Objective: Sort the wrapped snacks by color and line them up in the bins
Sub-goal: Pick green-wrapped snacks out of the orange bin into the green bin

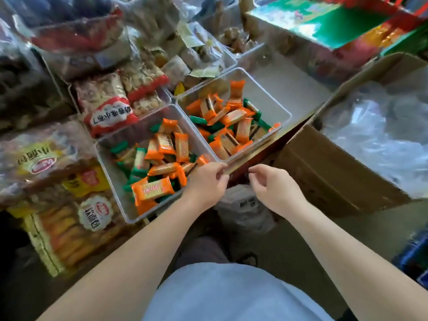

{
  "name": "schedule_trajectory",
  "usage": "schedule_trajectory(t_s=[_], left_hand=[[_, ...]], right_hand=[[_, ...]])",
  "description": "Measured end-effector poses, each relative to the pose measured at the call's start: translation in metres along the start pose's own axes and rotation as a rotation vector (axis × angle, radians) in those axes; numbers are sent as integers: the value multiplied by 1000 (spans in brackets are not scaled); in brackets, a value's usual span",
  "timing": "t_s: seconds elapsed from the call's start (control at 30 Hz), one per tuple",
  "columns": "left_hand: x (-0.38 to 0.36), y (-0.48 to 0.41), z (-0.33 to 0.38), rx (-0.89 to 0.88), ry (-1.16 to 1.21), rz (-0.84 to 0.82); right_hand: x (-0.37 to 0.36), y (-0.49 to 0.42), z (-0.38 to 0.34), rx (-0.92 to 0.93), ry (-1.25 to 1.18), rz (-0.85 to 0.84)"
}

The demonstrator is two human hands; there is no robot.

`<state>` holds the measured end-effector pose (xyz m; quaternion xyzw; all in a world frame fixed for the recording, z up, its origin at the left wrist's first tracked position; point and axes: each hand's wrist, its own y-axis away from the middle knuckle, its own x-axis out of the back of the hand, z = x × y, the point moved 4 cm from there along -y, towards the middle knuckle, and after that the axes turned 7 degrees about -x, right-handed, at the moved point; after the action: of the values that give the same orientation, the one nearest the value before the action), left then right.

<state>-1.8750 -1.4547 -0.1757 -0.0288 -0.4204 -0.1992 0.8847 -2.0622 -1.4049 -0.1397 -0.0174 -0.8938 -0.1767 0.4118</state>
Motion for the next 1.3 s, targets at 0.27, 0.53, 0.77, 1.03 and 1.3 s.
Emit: schedule_trajectory(t_s=[0.27, 0.53, 0.77, 1.03, 1.3], left_hand=[[32, -71, -27, 95, 79, 122], [29, -101, -46, 238, 120, -1], [27, -70, -58, 392, 165, 161], [67, 2, -114, 679, -2, 228], [124, -31, -192, 767, -36, 308]], right_hand=[[-6, -111, -60, 148, 167, -18], [-13, -167, -73, 176, 171, -72], [-52, -182, -91, 342, 136, -365], [-99, -181, -139, 497, 159, -516], [-151, -217, -195, 589, 407, -479]])
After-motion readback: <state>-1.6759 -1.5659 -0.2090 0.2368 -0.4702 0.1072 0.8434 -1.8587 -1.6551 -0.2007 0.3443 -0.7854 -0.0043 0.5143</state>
